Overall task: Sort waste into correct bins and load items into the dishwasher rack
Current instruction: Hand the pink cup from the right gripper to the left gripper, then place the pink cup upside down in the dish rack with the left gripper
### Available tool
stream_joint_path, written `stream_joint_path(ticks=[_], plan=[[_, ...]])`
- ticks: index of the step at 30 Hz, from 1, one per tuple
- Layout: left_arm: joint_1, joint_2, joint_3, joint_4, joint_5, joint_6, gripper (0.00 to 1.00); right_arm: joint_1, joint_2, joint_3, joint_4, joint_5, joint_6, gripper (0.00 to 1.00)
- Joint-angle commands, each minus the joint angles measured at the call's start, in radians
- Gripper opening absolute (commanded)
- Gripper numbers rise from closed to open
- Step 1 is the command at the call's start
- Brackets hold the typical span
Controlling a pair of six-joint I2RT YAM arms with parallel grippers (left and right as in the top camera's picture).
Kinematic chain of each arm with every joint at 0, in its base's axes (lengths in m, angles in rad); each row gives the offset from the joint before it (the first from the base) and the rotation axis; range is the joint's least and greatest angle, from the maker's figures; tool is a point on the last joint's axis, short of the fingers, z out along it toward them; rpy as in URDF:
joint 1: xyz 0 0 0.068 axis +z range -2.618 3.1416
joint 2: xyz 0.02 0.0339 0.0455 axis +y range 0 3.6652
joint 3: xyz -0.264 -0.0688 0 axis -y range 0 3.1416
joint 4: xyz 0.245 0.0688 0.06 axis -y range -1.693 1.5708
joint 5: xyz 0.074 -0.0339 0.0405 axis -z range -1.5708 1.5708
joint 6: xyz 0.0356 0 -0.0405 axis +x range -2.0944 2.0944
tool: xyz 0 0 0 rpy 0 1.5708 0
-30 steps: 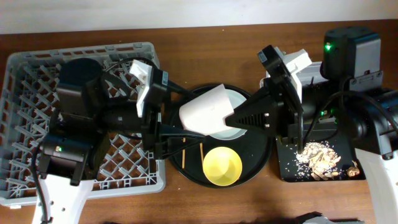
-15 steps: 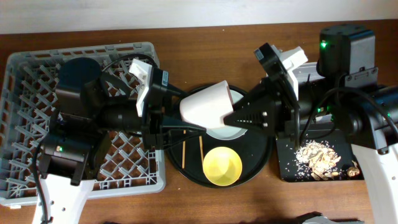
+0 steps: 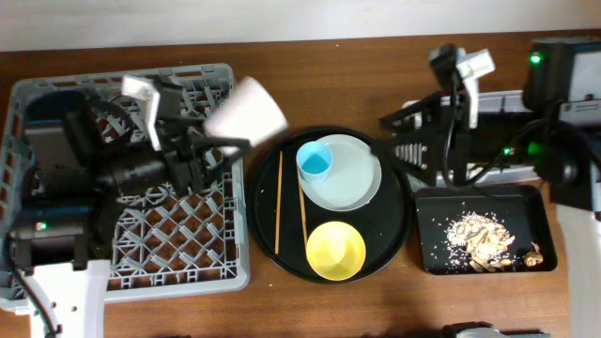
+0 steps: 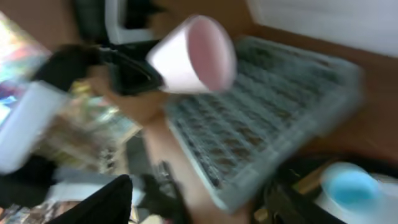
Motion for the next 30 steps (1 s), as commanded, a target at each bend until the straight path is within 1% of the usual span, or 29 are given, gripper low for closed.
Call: stream_joint_path(ticks=[1,2,3,5,7,9,10,12,14,16,18,22,25,30], plan=[[0.022,0.032,0.008,-0.069,-0.539,0.000,0.24,-0.055,0.004,0.000,-0.066,0.302,-0.006,0.69],[0.022,0.058,0.008,-0.072,-0.624,-0.001,0.24,-0.060,0.005,0.000,-0.085,0.361,-0.006,0.69],[0.022,0.085,0.010,-0.072,-0.663,-0.010,0.24,-0.060,0.006,0.000,-0.100,0.418,-0.006,0.69],[0.022,0.143,0.021,-0.079,-0.686,-0.021,0.24,-0.060,0.007,0.000,-0.119,0.486,-0.006,0.69],[0.022,0.229,0.058,-0.109,-0.687,-0.023,0.24,-0.060,0.010,0.000,-0.130,0.513,-0.006,0.69],[0.022,0.344,0.131,-0.167,-0.708,-0.023,0.23,-0.060,0.014,0.000,-0.139,0.530,-0.006,0.69],[0.022,0.414,0.188,-0.211,-0.742,-0.023,0.22,-0.058,0.017,0.000,-0.144,0.535,-0.007,0.68],[0.019,0.534,0.298,-0.283,-0.797,-0.022,0.17,-0.058,0.022,-0.006,-0.147,0.535,-0.007,0.68],[0.010,0.628,0.375,-0.317,-0.802,-0.014,0.15,-0.058,0.027,-0.013,-0.148,0.536,-0.007,0.68],[0.000,0.677,0.396,-0.322,-0.814,-0.014,0.15,-0.058,0.036,-0.017,-0.149,0.535,-0.007,0.68],[-0.019,0.729,0.395,-0.330,-0.868,-0.014,0.15,-0.058,0.052,-0.024,-0.150,0.535,-0.007,0.68],[-0.047,0.785,0.395,-0.319,-0.869,-0.014,0.15,-0.058,0.082,-0.032,-0.149,0.535,-0.007,0.68],[-0.058,0.804,0.395,-0.329,-0.872,-0.015,0.15,-0.058,0.111,-0.045,-0.148,0.535,-0.011,0.68],[-0.058,0.805,0.395,-0.339,-0.970,-0.031,0.15,-0.058,0.149,-0.100,-0.140,0.534,-0.039,0.68]])
